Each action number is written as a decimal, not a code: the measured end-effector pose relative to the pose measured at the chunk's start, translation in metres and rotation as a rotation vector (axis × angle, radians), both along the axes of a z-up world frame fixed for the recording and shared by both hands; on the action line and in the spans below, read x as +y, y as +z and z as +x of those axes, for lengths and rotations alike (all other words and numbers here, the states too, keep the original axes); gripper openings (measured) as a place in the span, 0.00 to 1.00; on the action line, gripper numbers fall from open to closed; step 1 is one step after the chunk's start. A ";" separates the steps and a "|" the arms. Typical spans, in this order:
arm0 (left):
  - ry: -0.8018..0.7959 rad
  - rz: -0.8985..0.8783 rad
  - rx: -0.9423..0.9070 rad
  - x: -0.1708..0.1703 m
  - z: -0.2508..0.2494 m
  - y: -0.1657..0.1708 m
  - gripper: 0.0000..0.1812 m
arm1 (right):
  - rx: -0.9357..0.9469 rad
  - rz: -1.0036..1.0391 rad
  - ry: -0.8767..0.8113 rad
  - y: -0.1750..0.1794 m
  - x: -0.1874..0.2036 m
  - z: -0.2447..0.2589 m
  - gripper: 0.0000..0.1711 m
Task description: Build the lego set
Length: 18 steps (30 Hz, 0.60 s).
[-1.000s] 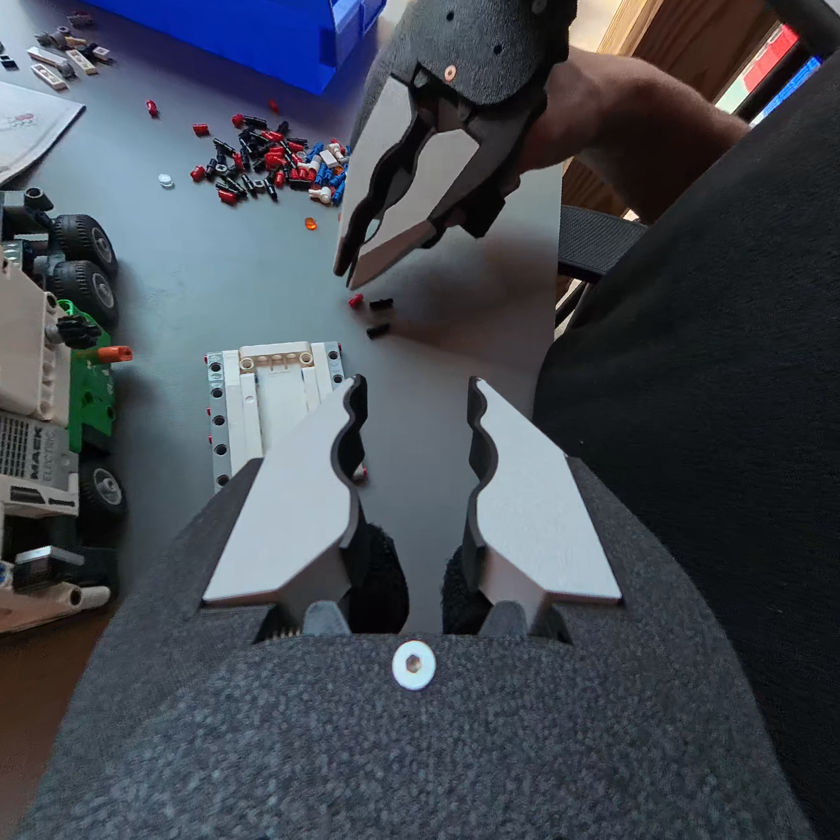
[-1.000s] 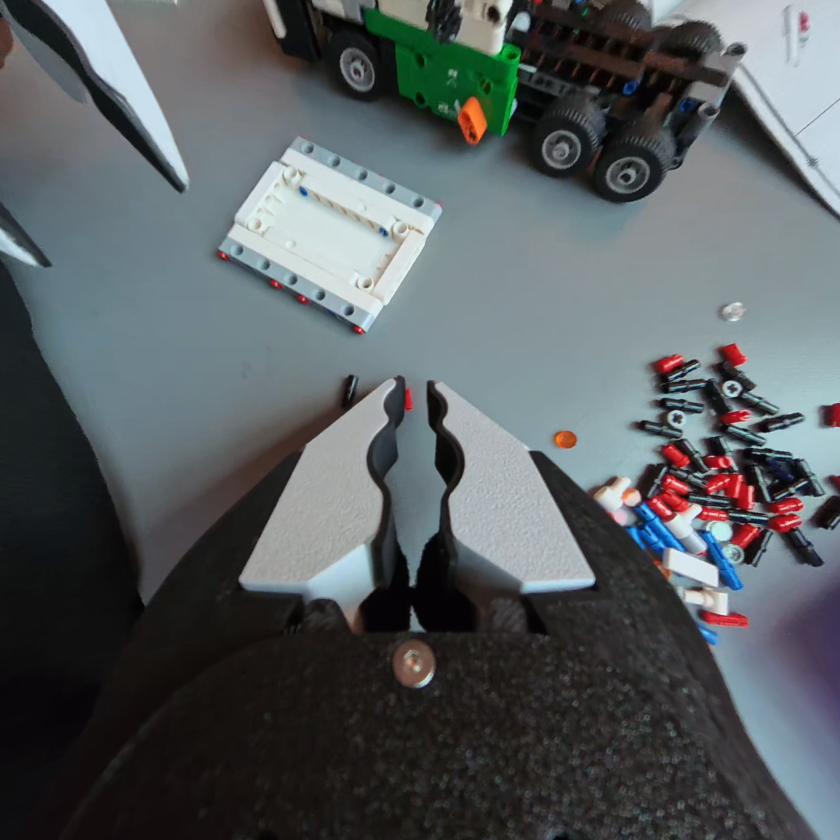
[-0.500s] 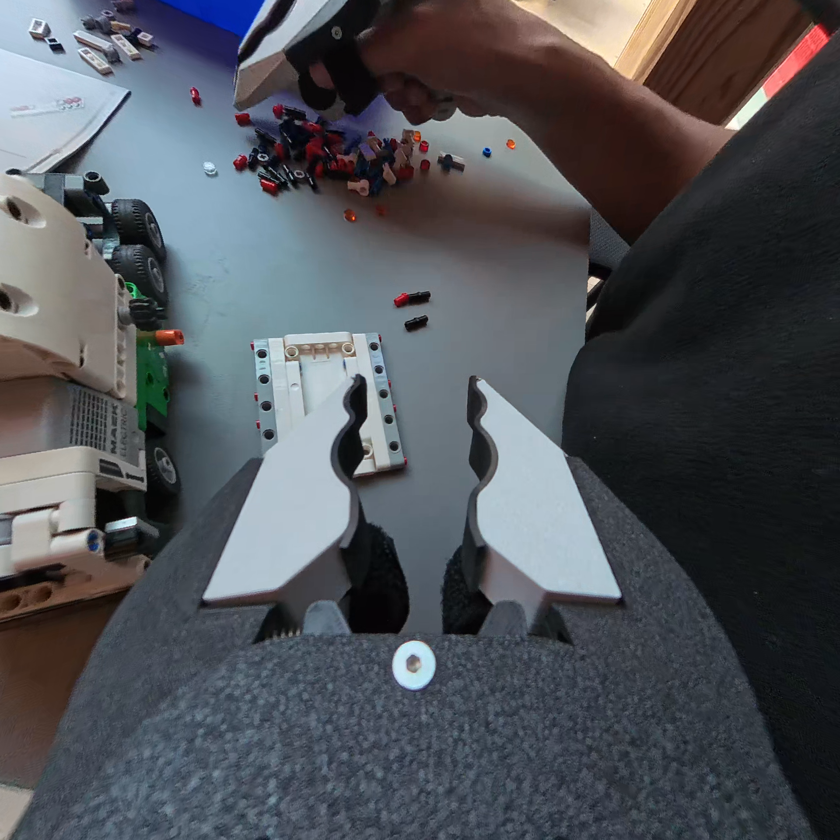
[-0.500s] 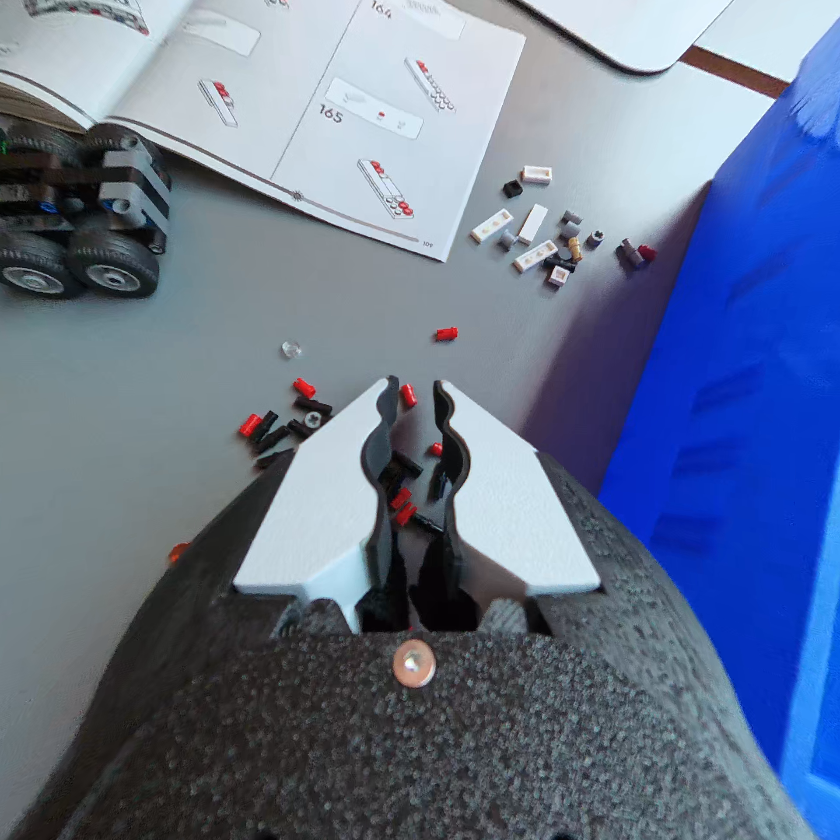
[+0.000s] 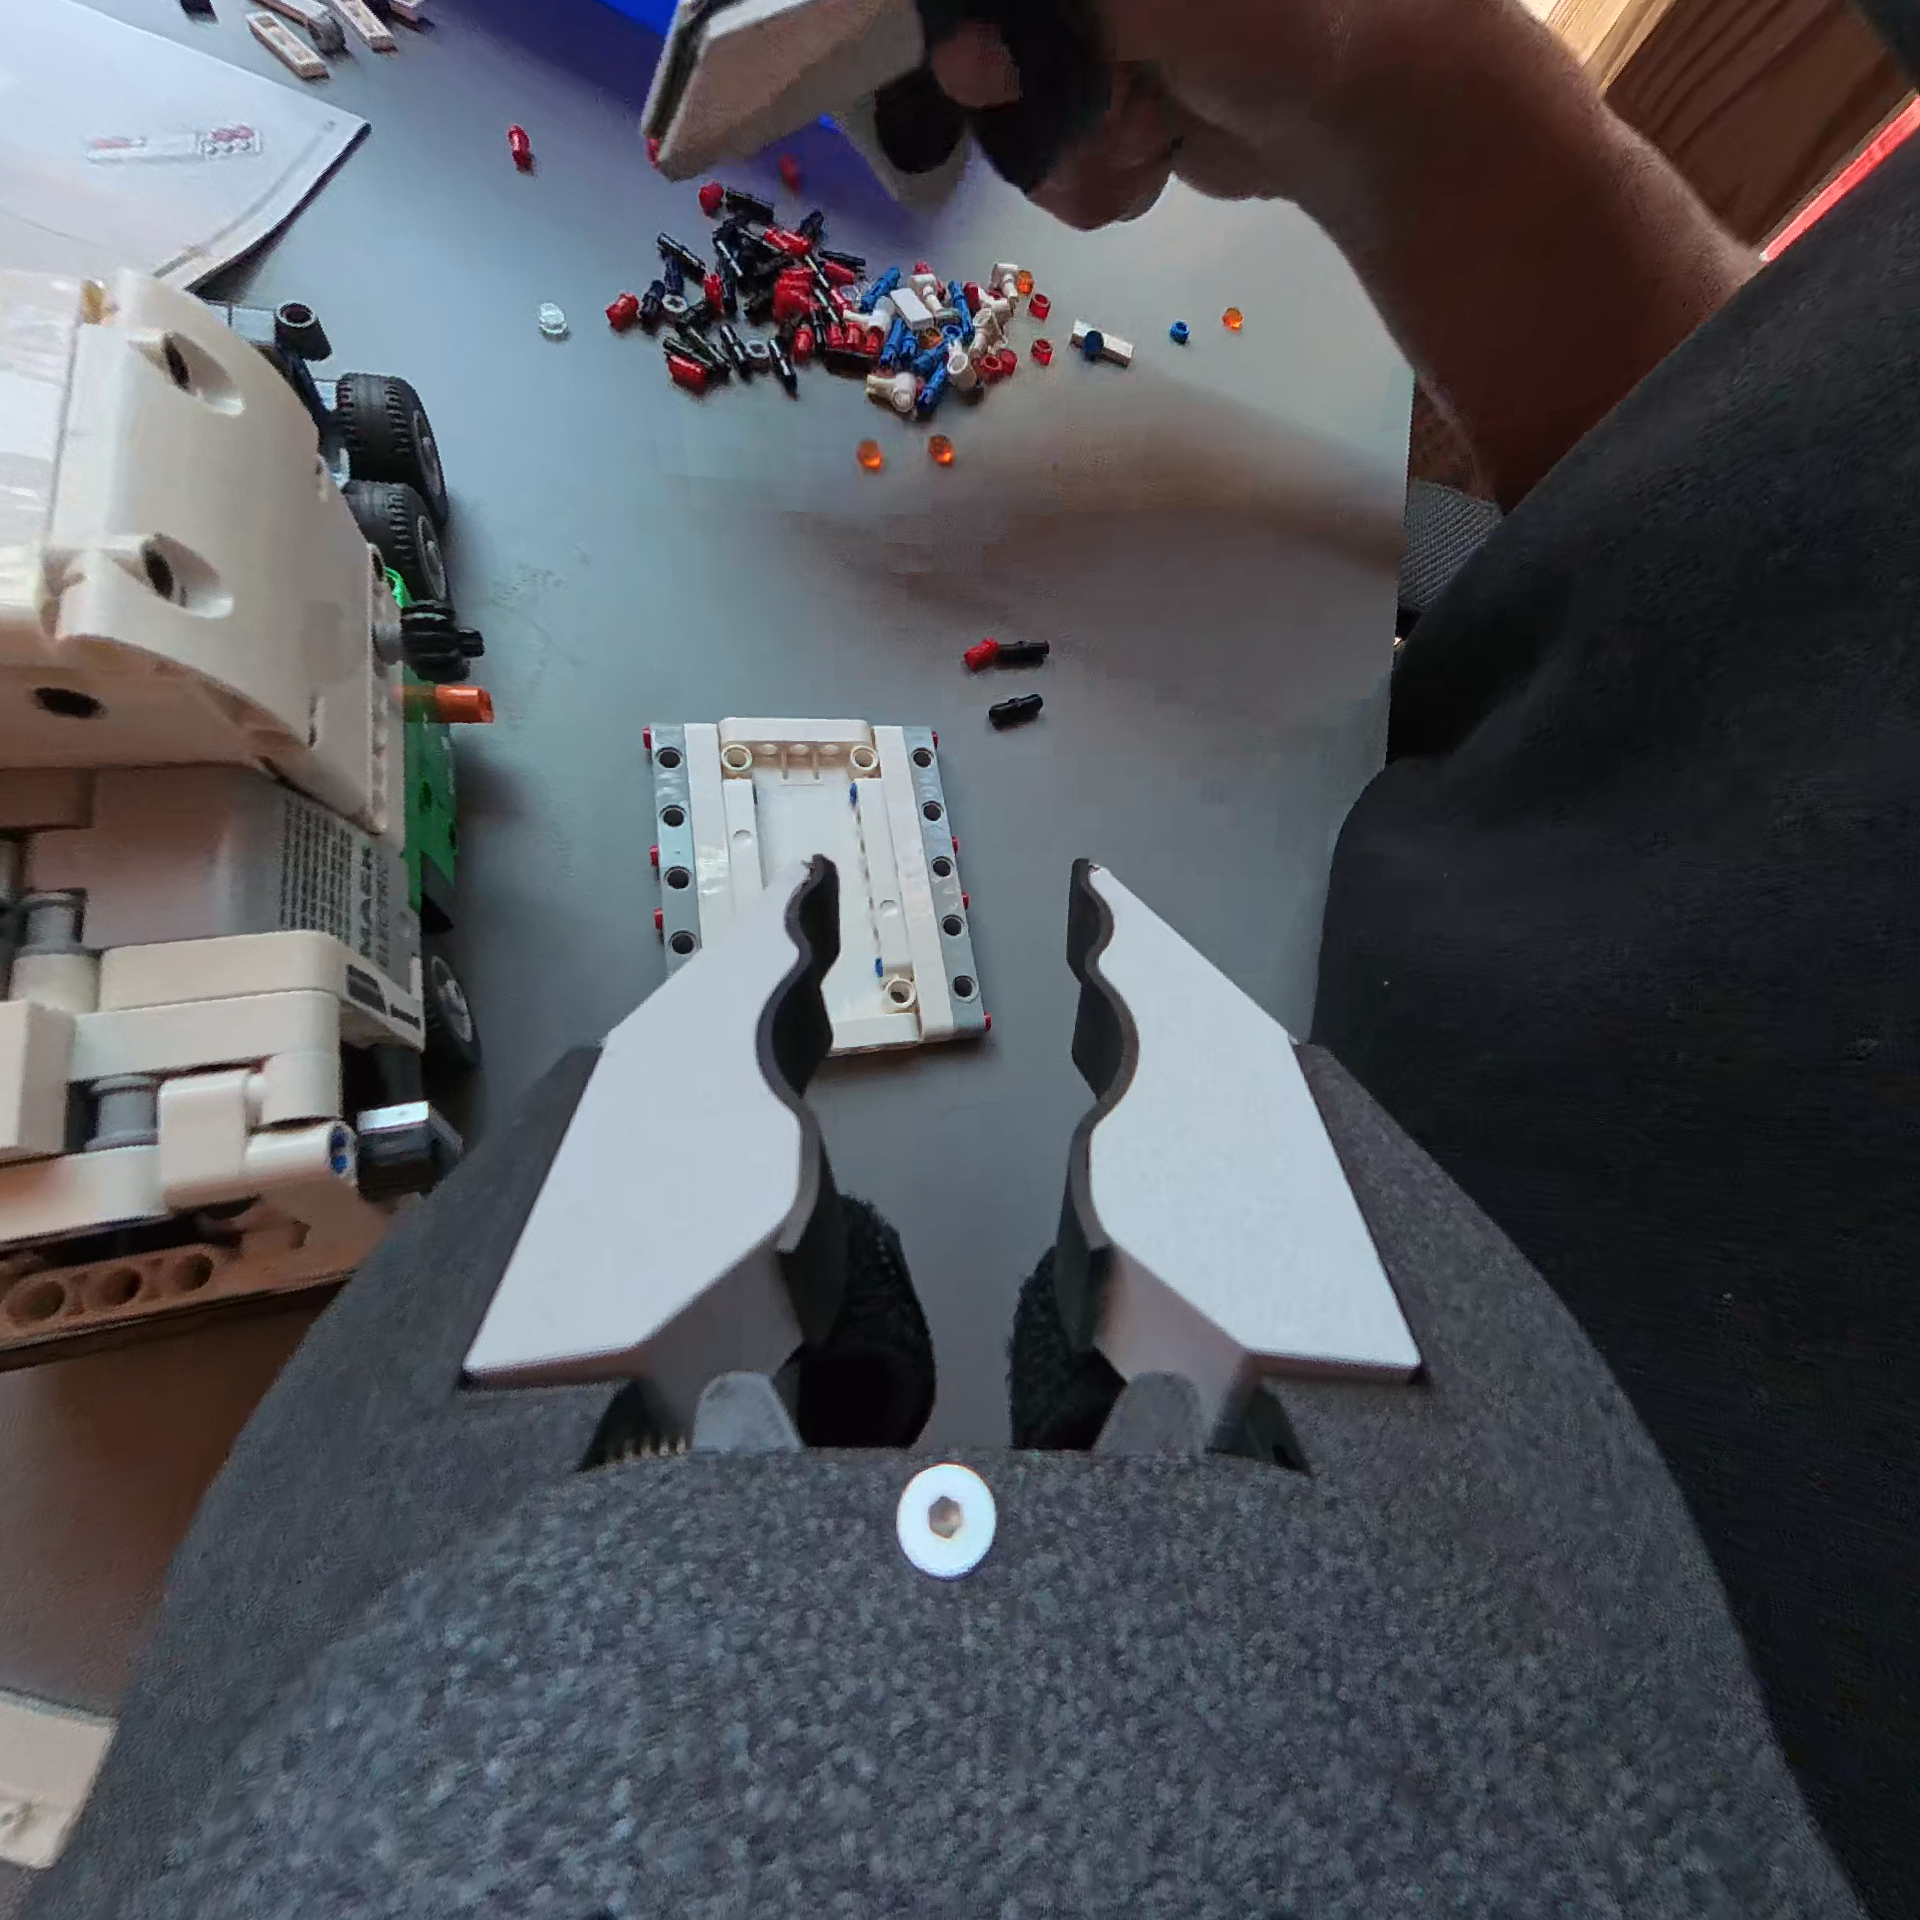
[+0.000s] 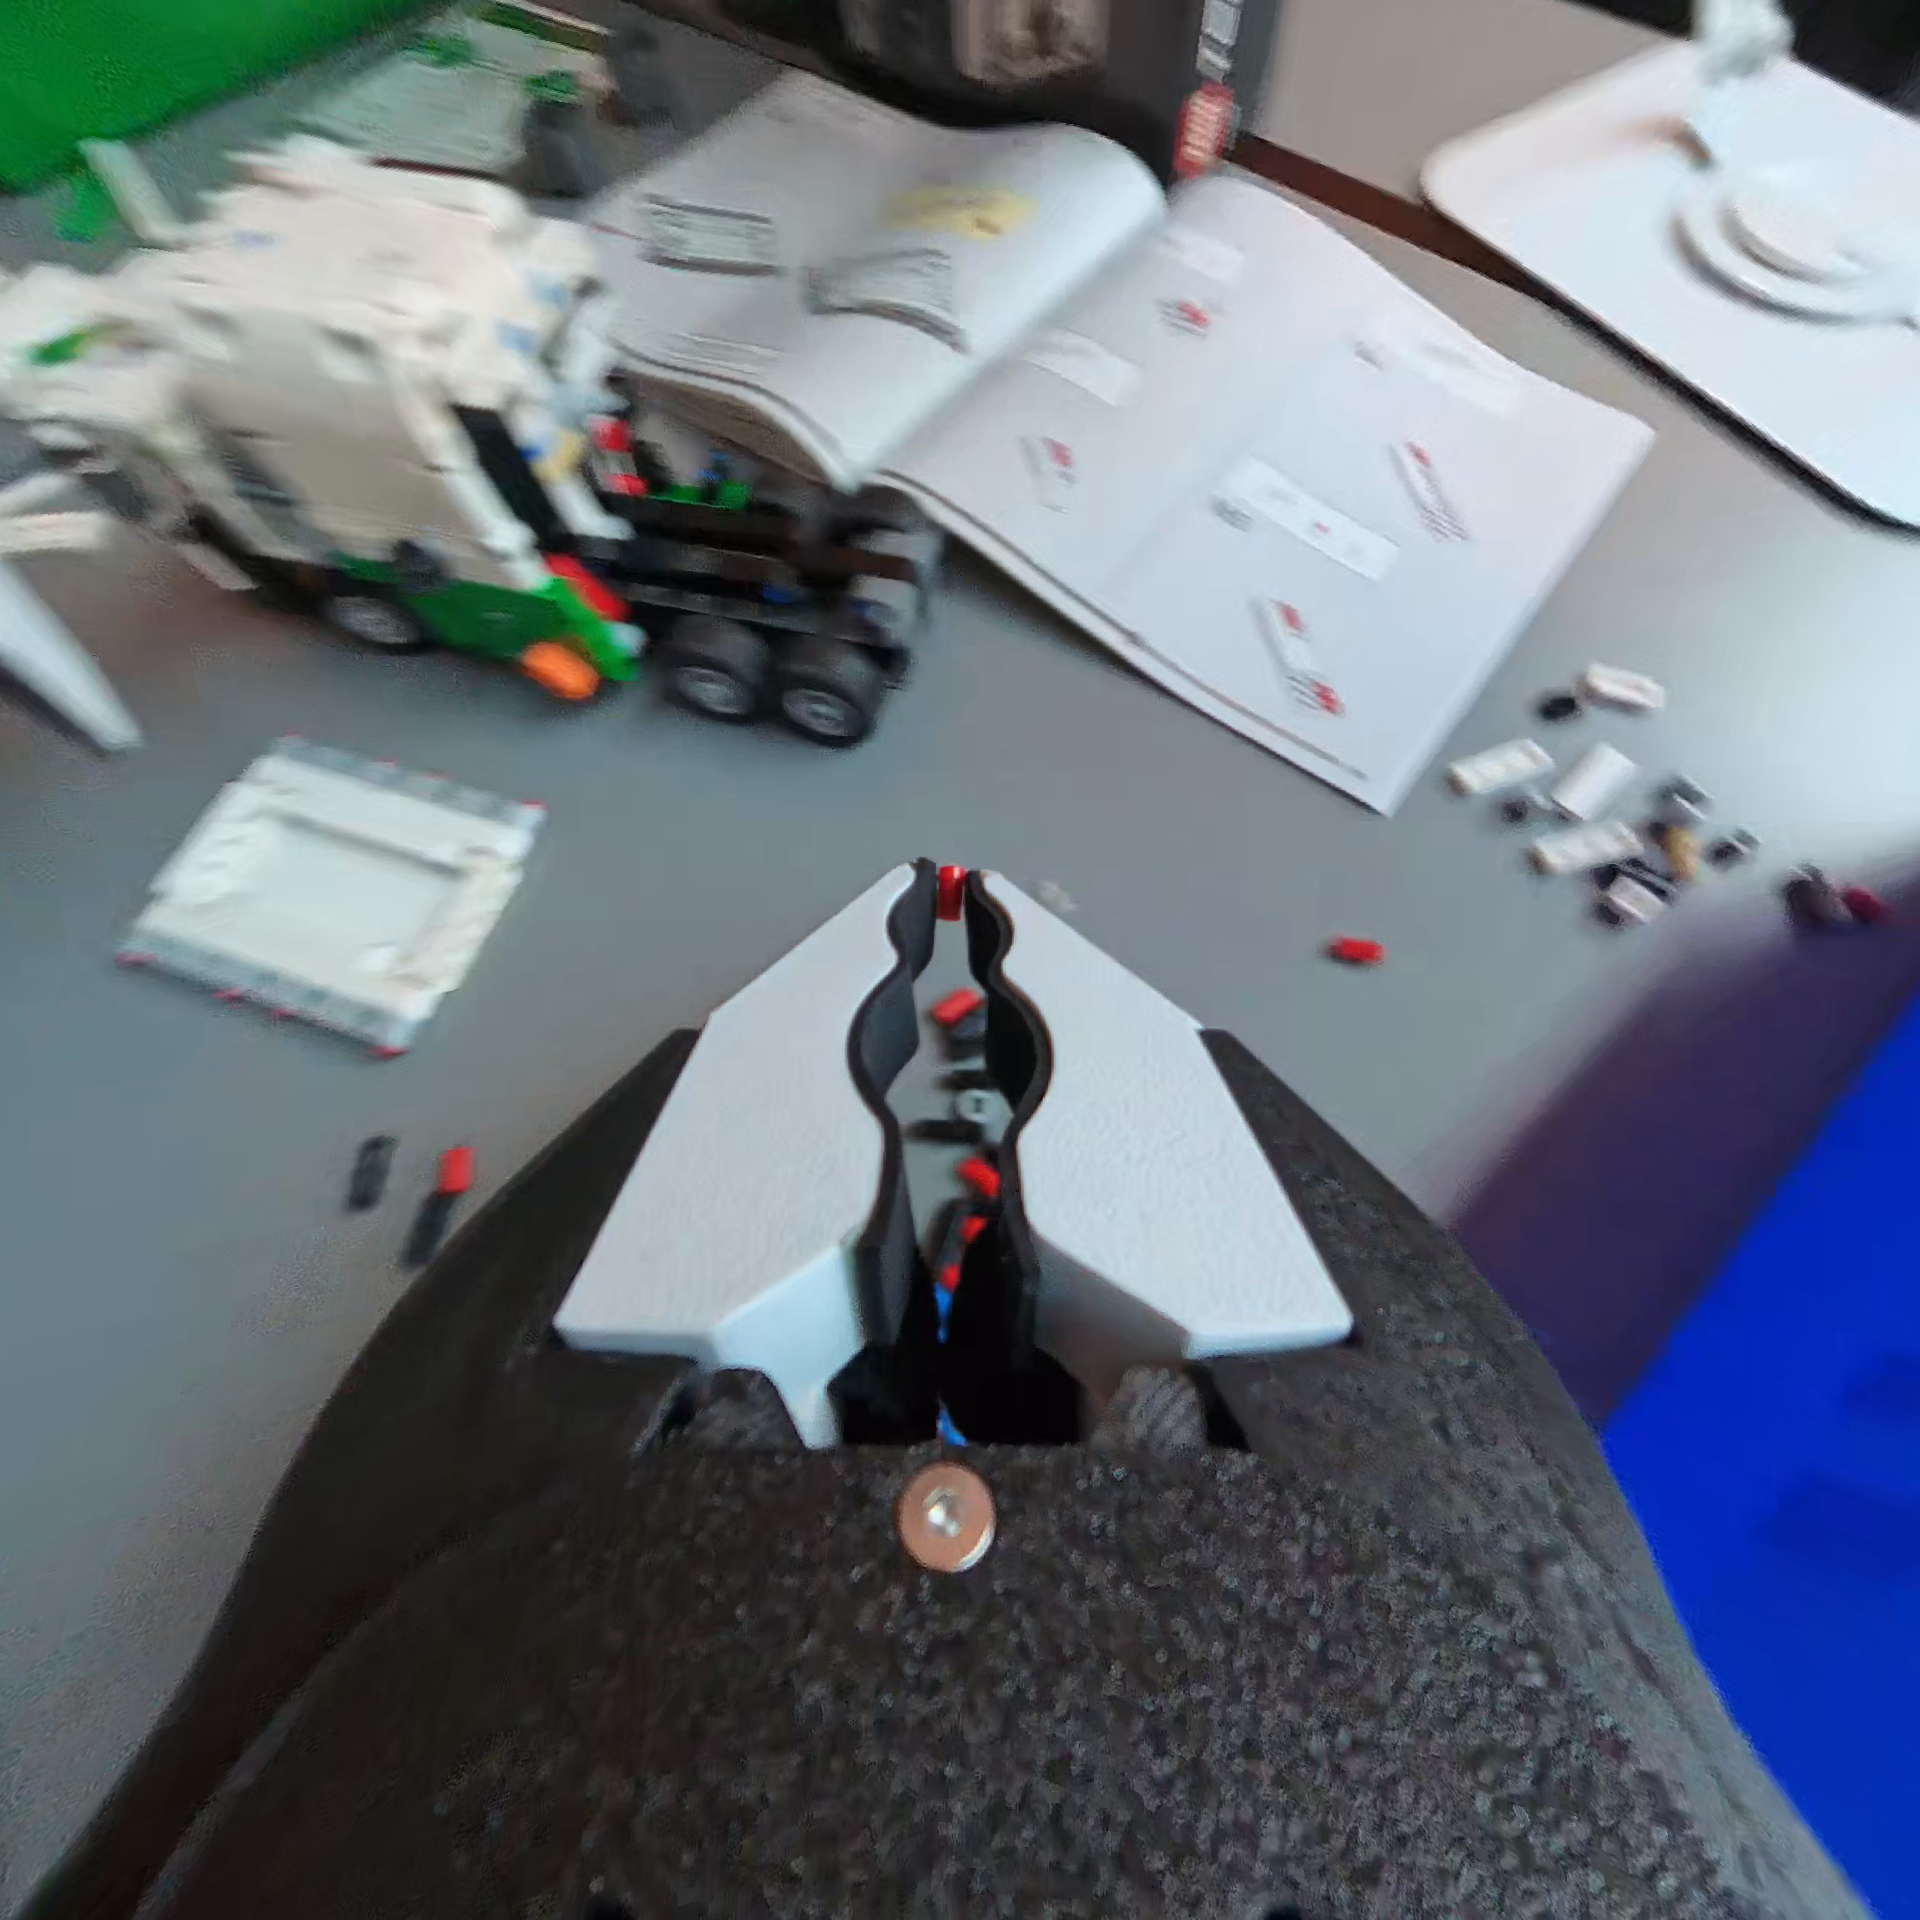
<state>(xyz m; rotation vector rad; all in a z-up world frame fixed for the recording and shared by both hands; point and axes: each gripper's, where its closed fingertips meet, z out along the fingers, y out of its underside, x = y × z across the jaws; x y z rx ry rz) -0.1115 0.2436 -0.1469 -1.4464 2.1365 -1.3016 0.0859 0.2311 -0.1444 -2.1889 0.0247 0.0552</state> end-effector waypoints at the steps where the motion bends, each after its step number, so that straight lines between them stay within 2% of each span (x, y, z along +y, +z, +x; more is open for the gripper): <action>1: 0.004 -0.003 0.002 0.001 -0.001 0.000 0.23 | 0.007 0.014 0.101 0.008 0.000 -0.024 0.02; 5: 0.022 -0.002 0.005 0.003 -0.002 -0.004 0.23 | 0.031 -0.071 0.424 0.000 -0.015 -0.113 0.02; 8: 0.029 0.016 0.001 0.005 -0.005 -0.006 0.23 | 0.036 -0.152 0.532 -0.023 -0.025 -0.158 0.02; 12: 0.042 0.037 0.001 0.009 -0.010 -0.010 0.23 | -0.034 -0.244 0.573 -0.052 -0.032 -0.186 0.02; 18: 0.056 0.065 0.003 0.013 -0.022 -0.015 0.23 | -0.082 -0.223 0.573 -0.052 -0.023 -0.201 0.02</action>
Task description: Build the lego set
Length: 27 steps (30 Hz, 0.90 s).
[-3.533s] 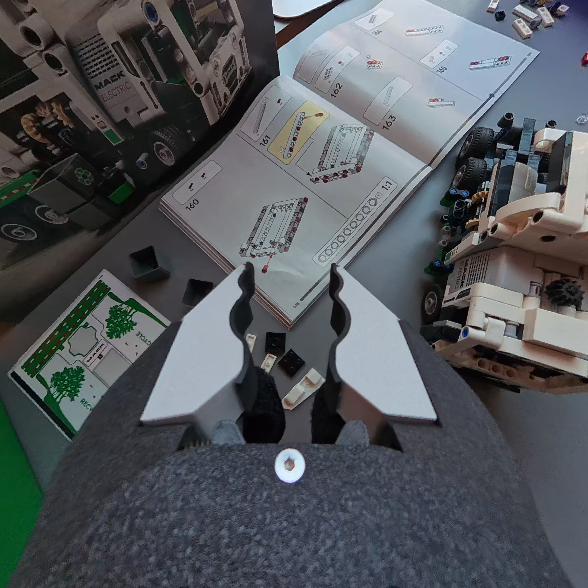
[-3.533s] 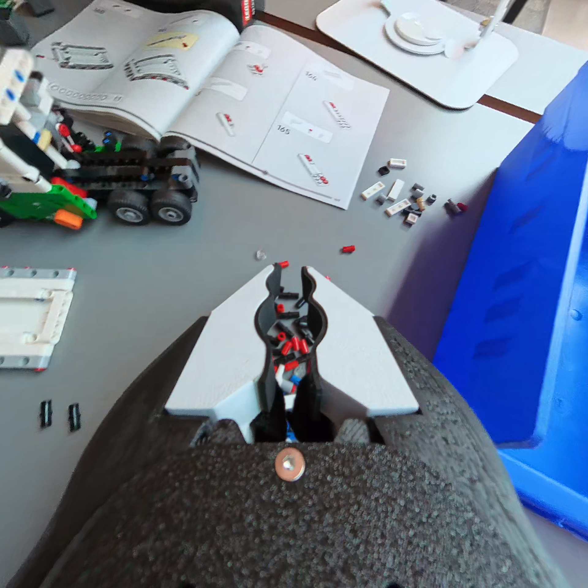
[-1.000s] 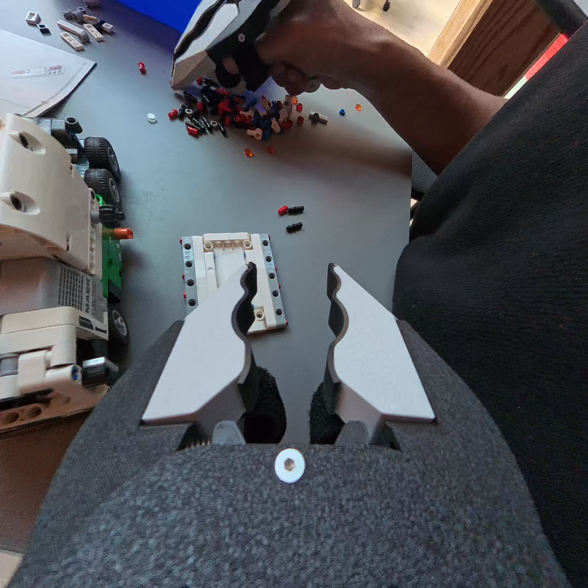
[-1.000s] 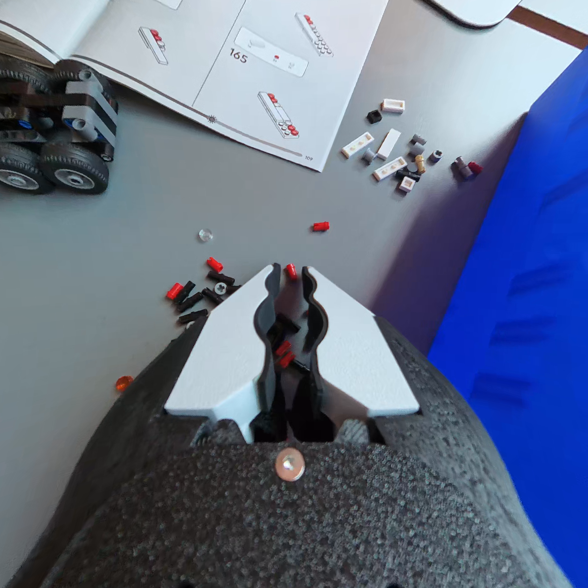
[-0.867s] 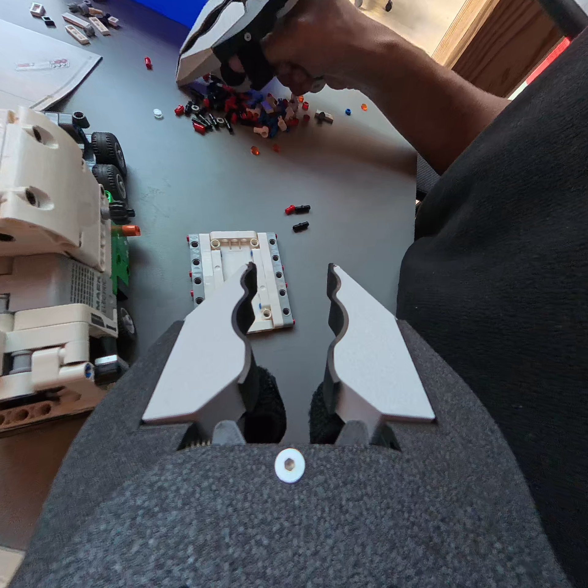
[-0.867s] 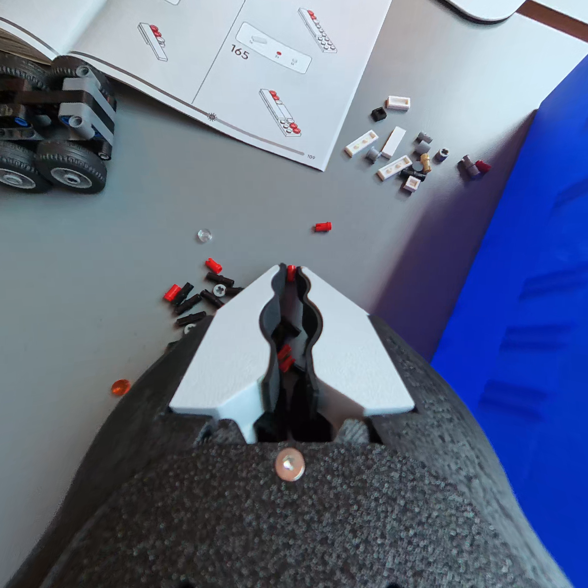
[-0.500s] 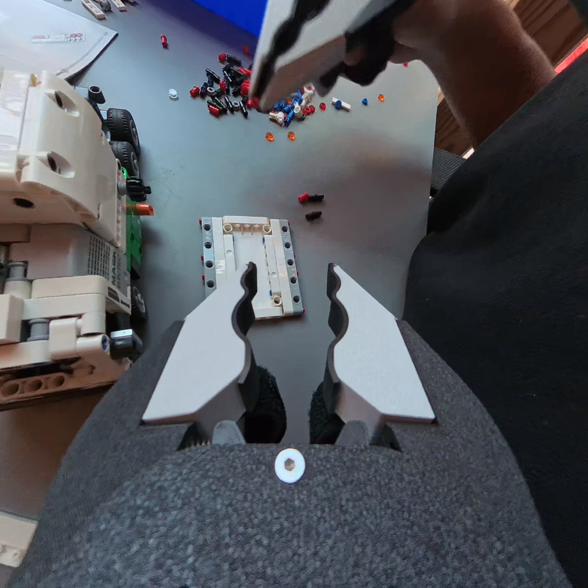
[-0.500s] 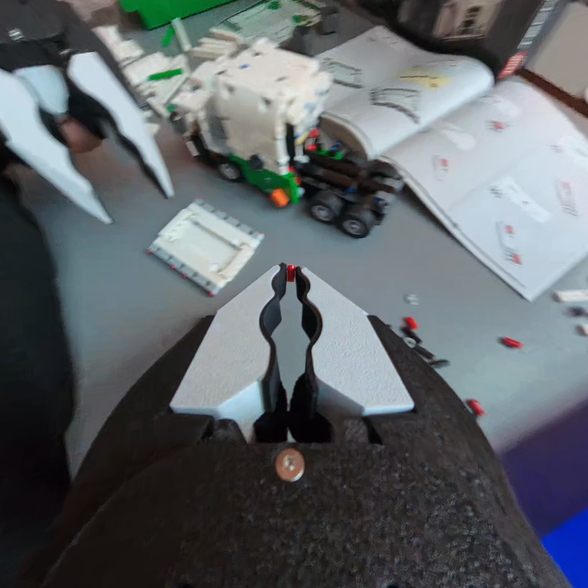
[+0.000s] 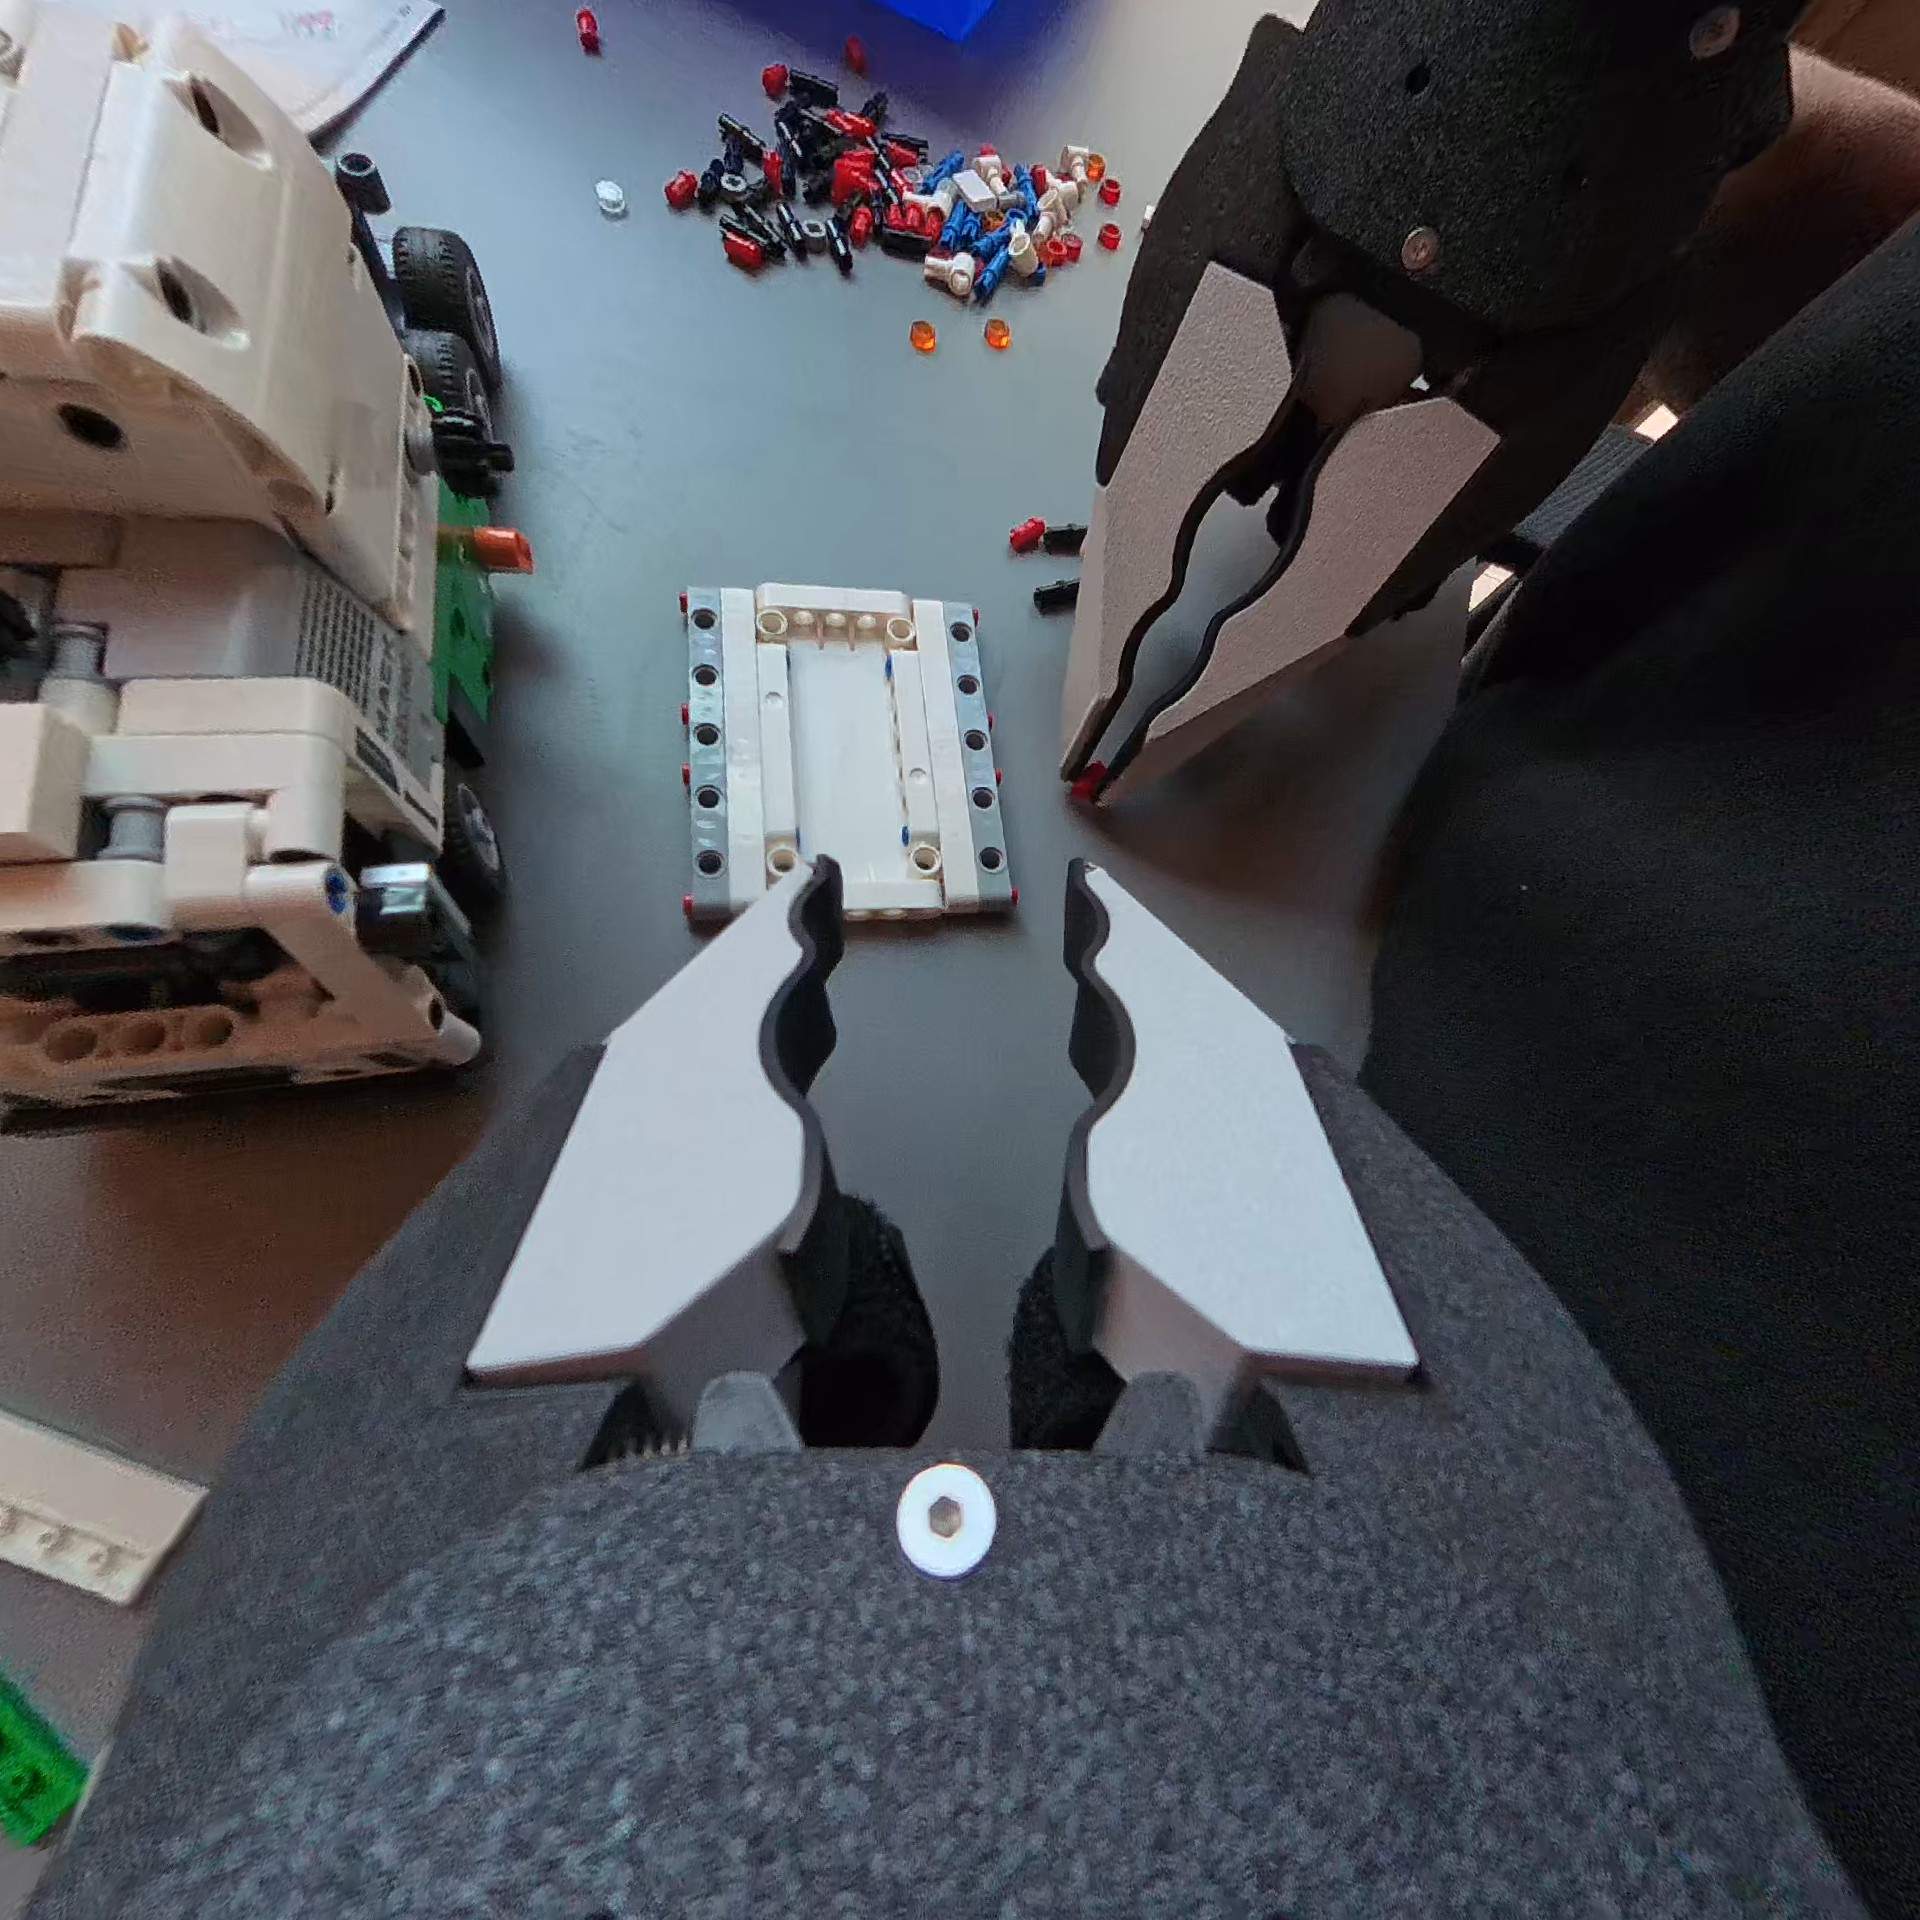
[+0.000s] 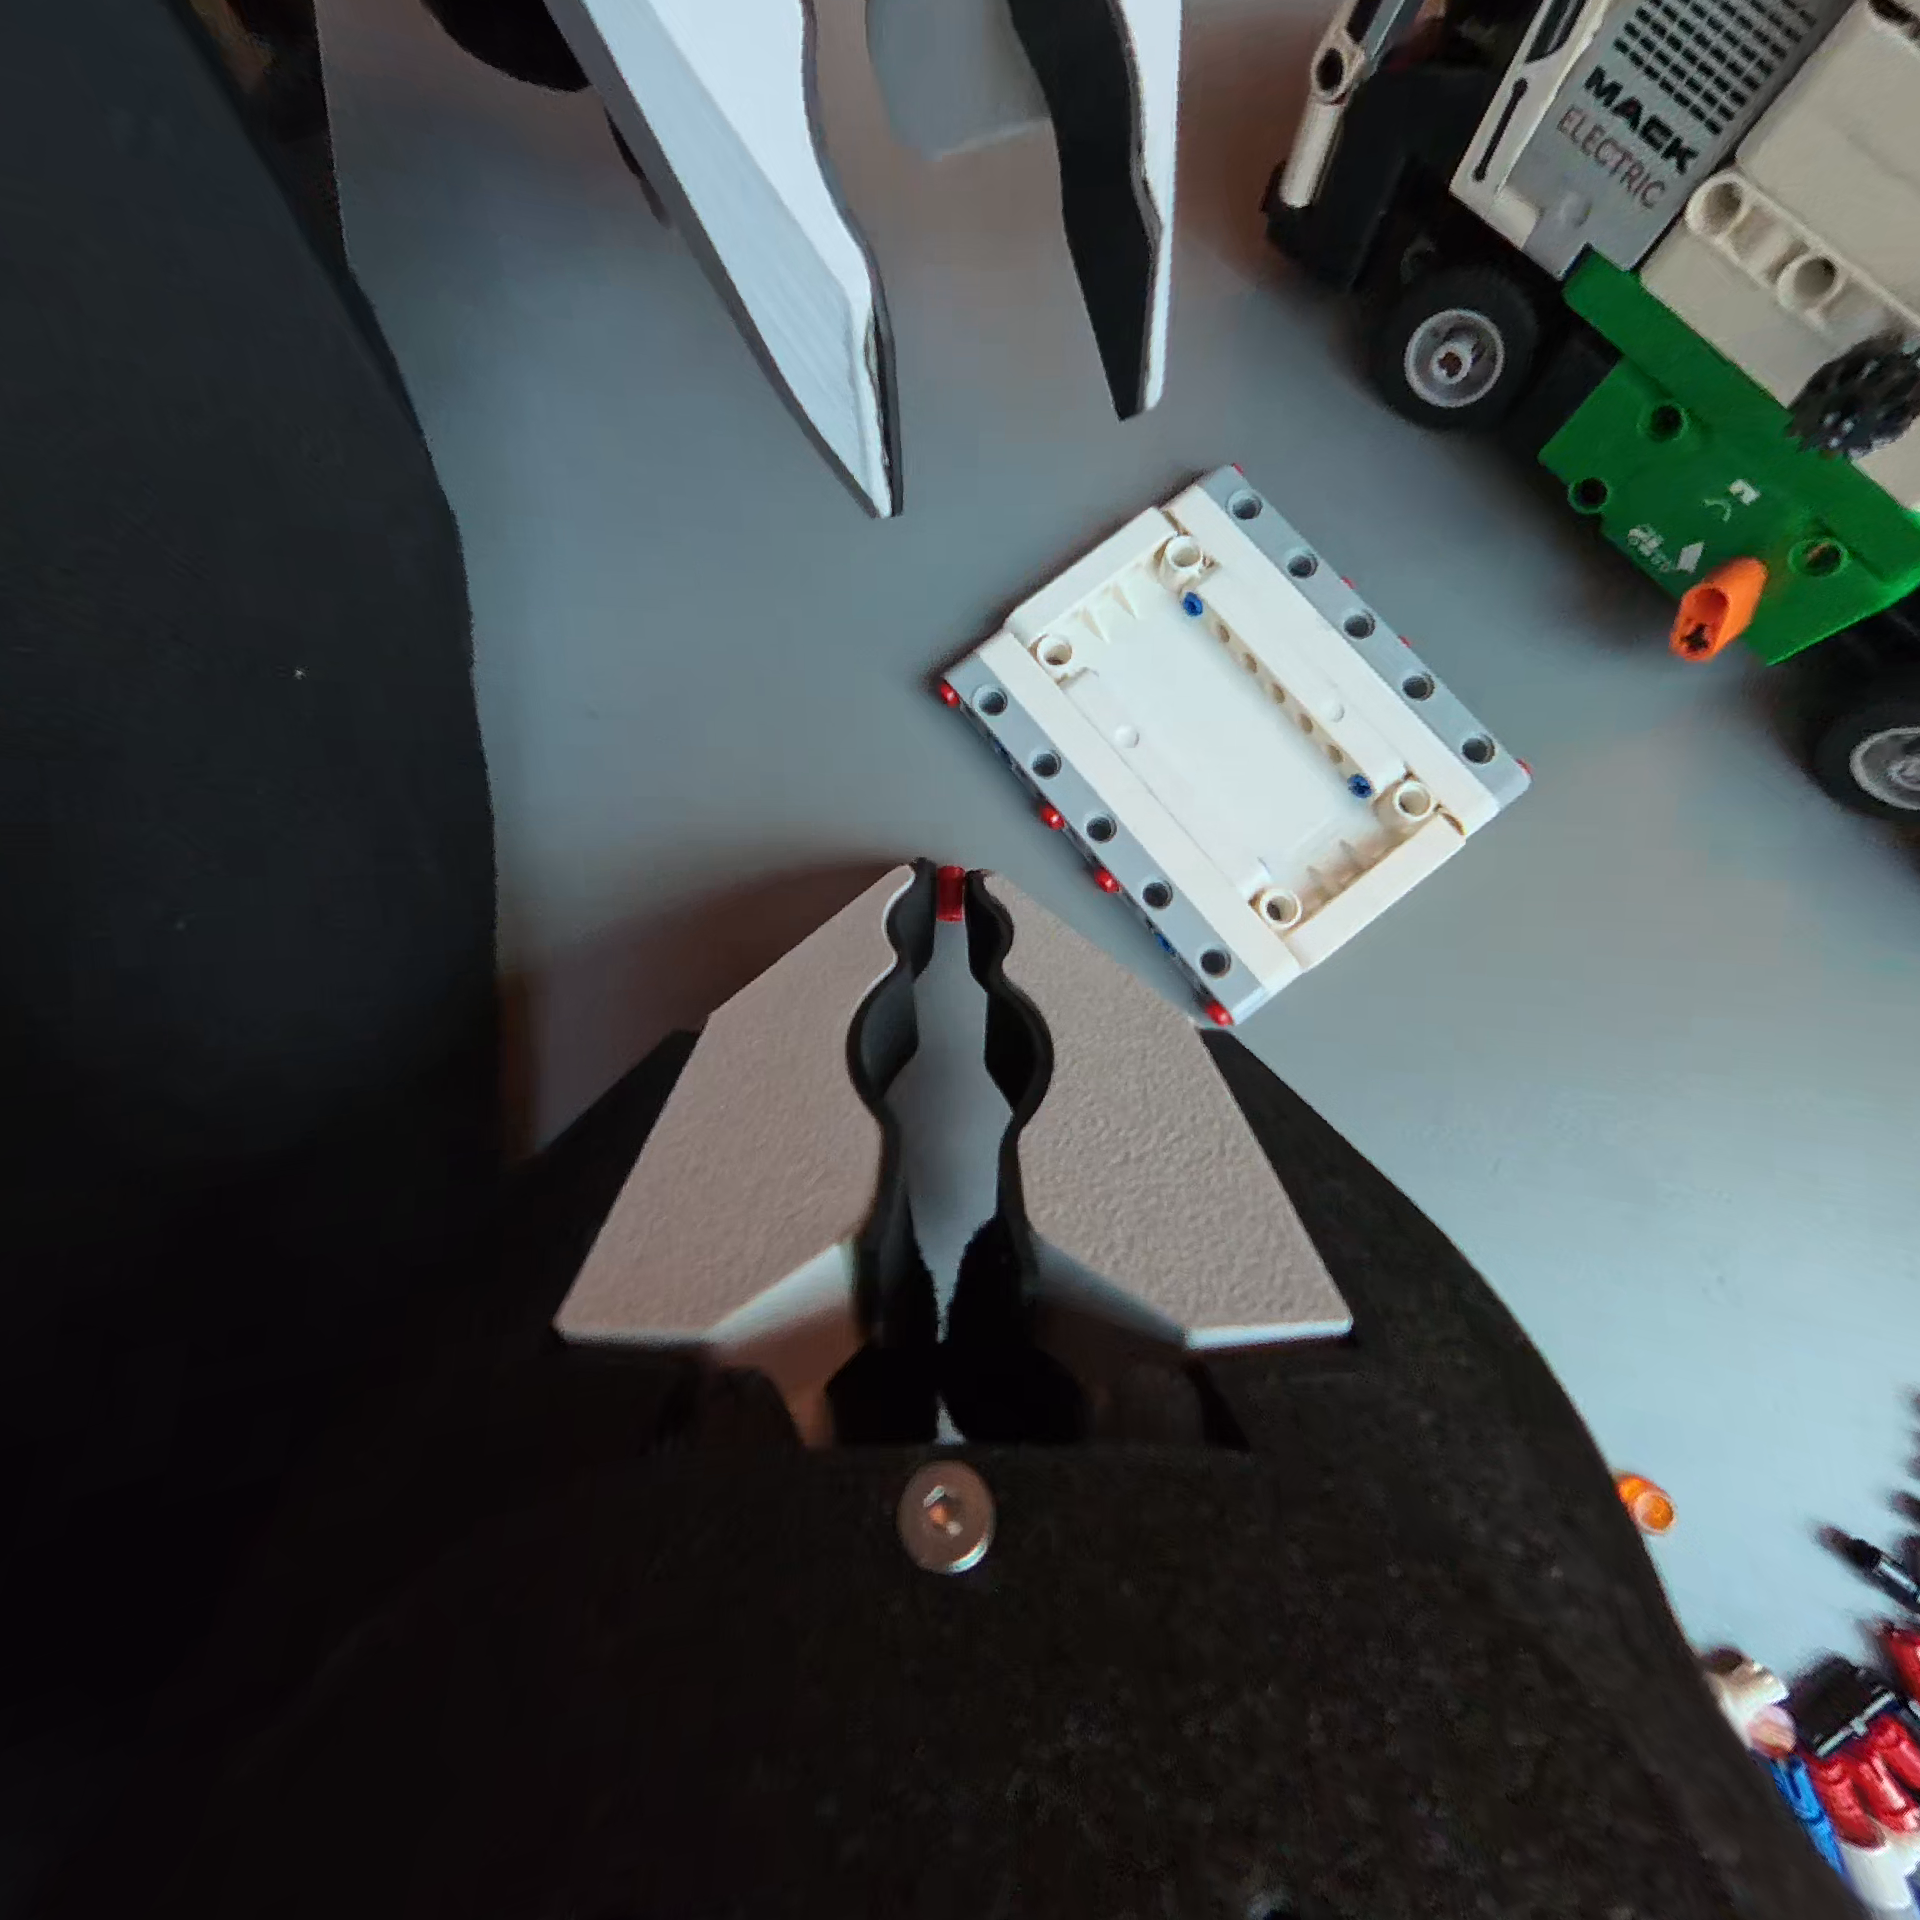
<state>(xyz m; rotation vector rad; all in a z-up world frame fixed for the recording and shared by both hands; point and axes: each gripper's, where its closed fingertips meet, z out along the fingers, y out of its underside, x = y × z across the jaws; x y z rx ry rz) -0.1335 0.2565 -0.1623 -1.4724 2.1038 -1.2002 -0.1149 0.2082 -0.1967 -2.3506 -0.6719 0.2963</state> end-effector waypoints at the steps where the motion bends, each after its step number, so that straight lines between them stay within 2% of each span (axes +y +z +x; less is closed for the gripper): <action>1: 0.004 0.000 0.000 0.000 -0.002 -0.001 0.22 | -0.005 -0.001 0.008 -0.001 0.001 -0.002 0.02; 4: 0.034 -0.013 0.007 0.003 -0.007 -0.005 0.20 | -0.015 0.045 0.036 0.005 0.009 -0.011 0.02; 6: 0.105 -0.065 0.033 0.010 -0.008 -0.008 0.14 | -0.045 0.131 0.055 0.015 0.022 -0.017 0.02; 9: 0.298 -0.357 0.111 0.029 -0.004 -0.005 0.15 | -0.137 0.329 0.046 0.035 0.048 -0.018 0.02; 11: 0.260 -0.577 0.080 0.023 -0.005 0.016 0.15 | -0.227 0.441 0.010 0.044 0.064 -0.012 0.02; 12: 0.263 -0.608 0.067 0.025 -0.005 0.021 0.15 | -0.270 0.477 0.009 0.046 0.070 -0.011 0.02; 15: 0.285 -0.571 0.046 0.031 -0.006 0.022 0.13 | -0.335 0.564 0.025 0.053 0.080 -0.015 0.02; 22: 0.256 -0.654 0.052 0.027 -0.006 0.025 0.13 | -0.361 0.604 0.076 0.056 0.081 -0.026 0.02; 27: 0.206 -0.728 0.059 0.021 -0.005 0.029 0.06 | -0.464 0.662 0.114 0.060 0.081 -0.028 0.02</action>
